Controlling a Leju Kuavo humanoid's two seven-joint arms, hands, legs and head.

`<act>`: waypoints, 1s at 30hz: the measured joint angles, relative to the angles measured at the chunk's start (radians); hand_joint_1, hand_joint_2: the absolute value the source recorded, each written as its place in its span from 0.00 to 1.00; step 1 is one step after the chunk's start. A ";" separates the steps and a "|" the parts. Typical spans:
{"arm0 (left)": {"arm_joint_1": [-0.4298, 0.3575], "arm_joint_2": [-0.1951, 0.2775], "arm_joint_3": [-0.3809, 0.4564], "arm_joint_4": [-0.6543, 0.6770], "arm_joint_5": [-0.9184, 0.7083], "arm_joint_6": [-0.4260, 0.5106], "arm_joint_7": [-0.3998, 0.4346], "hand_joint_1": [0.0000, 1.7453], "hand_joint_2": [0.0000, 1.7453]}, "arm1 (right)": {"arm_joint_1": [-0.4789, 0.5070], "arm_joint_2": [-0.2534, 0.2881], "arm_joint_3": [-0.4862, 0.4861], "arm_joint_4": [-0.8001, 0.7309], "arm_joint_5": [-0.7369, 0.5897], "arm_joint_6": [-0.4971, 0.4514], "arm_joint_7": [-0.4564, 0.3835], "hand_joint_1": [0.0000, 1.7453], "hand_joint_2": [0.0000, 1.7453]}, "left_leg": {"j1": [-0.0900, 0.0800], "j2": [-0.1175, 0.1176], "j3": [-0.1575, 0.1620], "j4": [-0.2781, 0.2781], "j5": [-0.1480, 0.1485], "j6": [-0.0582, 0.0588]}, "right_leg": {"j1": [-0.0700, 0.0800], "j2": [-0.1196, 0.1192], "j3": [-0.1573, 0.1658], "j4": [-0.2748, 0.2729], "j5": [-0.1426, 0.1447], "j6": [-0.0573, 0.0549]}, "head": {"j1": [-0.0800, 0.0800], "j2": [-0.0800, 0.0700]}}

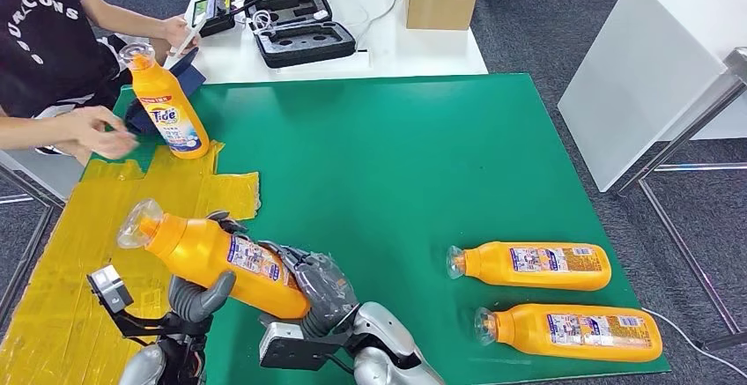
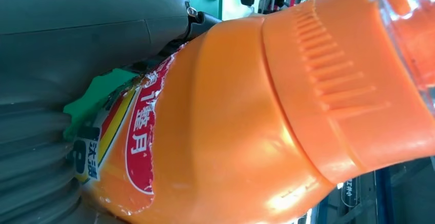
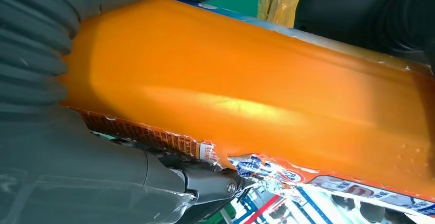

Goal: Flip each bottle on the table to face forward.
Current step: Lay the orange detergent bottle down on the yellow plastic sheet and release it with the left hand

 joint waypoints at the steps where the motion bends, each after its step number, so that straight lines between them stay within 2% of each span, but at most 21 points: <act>1: -0.001 0.000 0.000 0.000 0.000 0.000 0.000 1.00 1.00 | 0.000 0.000 0.000 0.000 0.000 -0.001 0.000 1.00 1.00 | 0.000 0.000 0.000 0.000 0.000 0.000 | 0.000 0.000 0.000 0.000 0.000 0.000 | 0.000 0.000; 4: -0.004 -0.001 0.000 0.000 -0.006 0.004 -0.004 1.00 1.00 | 0.000 0.000 0.000 0.000 -0.004 -0.007 0.000 1.00 1.00 | 0.000 0.000 0.000 0.000 0.000 0.000 | 0.000 0.000 0.000 0.000 0.000 0.000 | 0.000 0.000; 5: -0.005 -0.001 0.000 0.000 -0.015 0.012 -0.009 1.00 1.00 | 0.000 0.000 0.000 0.000 -0.007 -0.010 0.000 0.82 1.00 | 0.000 0.000 0.000 0.000 0.000 0.000 | 0.000 0.000 0.000 0.000 0.000 0.000 | 0.000 0.000; 8: -0.007 -0.005 -0.001 -0.009 -0.095 0.075 -0.029 1.00 1.00 | 0.003 -0.001 -0.006 -0.008 -0.022 -0.026 -0.002 0.07 1.00 | 0.000 0.000 0.000 0.000 0.000 0.000 | 0.000 0.000 0.000 0.000 0.000 0.000 | 0.000 0.000; 9: -0.008 -0.007 -0.003 -0.016 -0.137 0.108 -0.037 1.00 1.00 | 0.007 -0.001 -0.011 -0.015 -0.035 -0.032 -0.004 0.00 1.00 | 0.000 0.000 0.000 0.000 0.000 0.000 | 0.000 0.000 0.000 0.000 0.000 0.000 | 0.000 0.000; 14: -0.022 -0.018 -0.014 -0.081 -0.520 0.411 -0.053 1.00 1.00 | 0.056 -0.006 -0.078 -0.131 -0.152 -0.052 -0.034 0.00 1.00 | 0.000 0.000 -0.001 0.000 0.000 0.000 | 0.000 0.000 -0.001 0.000 0.000 0.000 | 0.000 0.000; 15: -0.025 -0.018 -0.012 -0.091 -0.569 0.450 -0.051 1.00 1.00 | 0.065 -0.007 -0.090 -0.157 -0.164 -0.051 -0.037 0.00 1.00 | 0.000 0.001 -0.001 0.000 0.000 0.000 | 0.000 0.001 -0.001 0.000 0.000 0.000 | 0.000 0.000; 18: -0.031 -0.017 -0.009 -0.112 -0.602 0.484 -0.049 1.00 1.00 | 0.086 -0.010 -0.112 -0.207 -0.174 -0.047 -0.038 0.00 1.00 | 0.000 0.000 -0.001 0.000 0.000 0.000 | 0.000 0.000 -0.002 0.000 0.000 0.000 | 0.000 0.000; 20: -0.036 -0.017 -0.010 -0.118 -0.710 0.565 -0.033 1.00 1.00 | 0.098 -0.010 -0.127 -0.234 -0.191 -0.047 -0.046 0.00 1.00 | 0.000 0.000 -0.001 0.000 0.000 0.000 | 0.000 0.000 -0.002 0.000 0.000 0.000 | 0.000 0.000; 22: -0.050 -0.014 -0.010 -0.119 -0.936 0.701 0.016 1.00 1.00 | 0.112 -0.010 -0.149 -0.265 -0.224 -0.048 -0.059 0.00 1.00 | 0.000 0.000 -0.001 0.000 0.000 0.000 | 0.000 0.000 -0.002 0.000 0.000 0.000 | 0.000 0.000; 24: -0.073 -0.003 -0.008 -0.113 -1.148 0.791 0.078 1.00 1.00 | 0.125 -0.010 -0.178 -0.301 -0.261 -0.046 -0.070 0.00 1.00 | 0.000 -0.001 -0.002 0.000 0.000 0.000 | 0.000 0.000 -0.002 0.000 0.000 0.000 | 0.000 0.000; 27: -0.119 0.026 0.005 -0.076 -1.367 0.826 0.173 1.00 1.00 | 0.141 -0.010 -0.227 -0.351 -0.307 -0.040 -0.077 0.00 1.00 | 0.000 0.000 -0.001 0.000 0.000 0.000 | 0.000 0.000 -0.001 0.000 0.000 0.000 | 0.000 0.000; 30: -0.176 0.065 0.020 0.005 -1.606 0.816 0.289 1.00 1.00 | 0.156 -0.009 -0.274 -0.390 -0.347 -0.040 -0.092 0.00 1.00 | 0.000 0.000 -0.001 0.000 0.001 0.000 | 0.000 0.000 -0.001 0.000 0.001 0.000 | 0.000 0.000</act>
